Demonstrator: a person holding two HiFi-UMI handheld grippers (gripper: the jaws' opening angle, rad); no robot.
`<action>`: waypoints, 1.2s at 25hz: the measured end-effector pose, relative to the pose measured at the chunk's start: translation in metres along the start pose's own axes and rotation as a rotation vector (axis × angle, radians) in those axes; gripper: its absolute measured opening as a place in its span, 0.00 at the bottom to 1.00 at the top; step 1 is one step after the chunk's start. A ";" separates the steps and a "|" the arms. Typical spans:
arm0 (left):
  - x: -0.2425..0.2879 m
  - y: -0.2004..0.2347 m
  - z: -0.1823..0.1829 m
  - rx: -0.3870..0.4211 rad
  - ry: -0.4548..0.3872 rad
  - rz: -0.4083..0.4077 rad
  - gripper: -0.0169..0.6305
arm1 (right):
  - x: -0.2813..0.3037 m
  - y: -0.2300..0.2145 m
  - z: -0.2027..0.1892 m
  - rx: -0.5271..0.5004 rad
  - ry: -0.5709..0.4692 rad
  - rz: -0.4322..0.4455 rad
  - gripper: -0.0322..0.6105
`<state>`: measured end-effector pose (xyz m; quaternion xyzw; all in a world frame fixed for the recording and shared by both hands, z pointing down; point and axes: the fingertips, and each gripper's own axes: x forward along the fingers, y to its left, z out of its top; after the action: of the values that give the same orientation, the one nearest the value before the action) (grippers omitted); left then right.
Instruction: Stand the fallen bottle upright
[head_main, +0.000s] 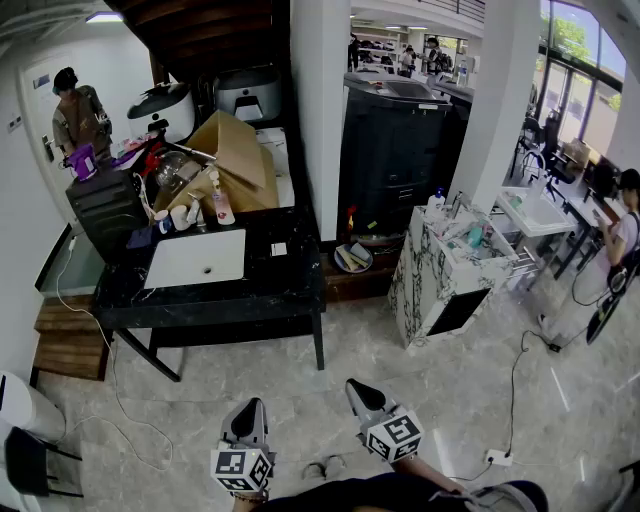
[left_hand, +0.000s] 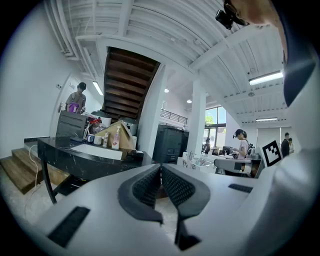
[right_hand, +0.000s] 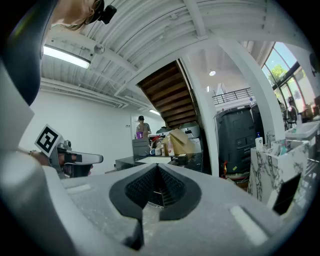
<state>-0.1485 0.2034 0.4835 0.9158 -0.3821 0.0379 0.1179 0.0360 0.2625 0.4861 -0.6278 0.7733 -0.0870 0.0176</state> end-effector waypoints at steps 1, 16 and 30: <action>0.003 -0.002 0.003 0.005 -0.002 -0.006 0.04 | 0.000 -0.001 0.001 0.000 0.002 0.005 0.06; 0.016 -0.007 0.001 -0.005 0.004 -0.017 0.04 | 0.007 -0.005 0.000 -0.068 0.009 0.029 0.06; 0.012 0.009 0.004 0.006 -0.006 0.015 0.04 | 0.026 0.000 0.002 -0.080 -0.011 0.025 0.23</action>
<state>-0.1470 0.1880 0.4831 0.9133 -0.3893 0.0372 0.1139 0.0310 0.2371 0.4862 -0.6187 0.7839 -0.0526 -0.0022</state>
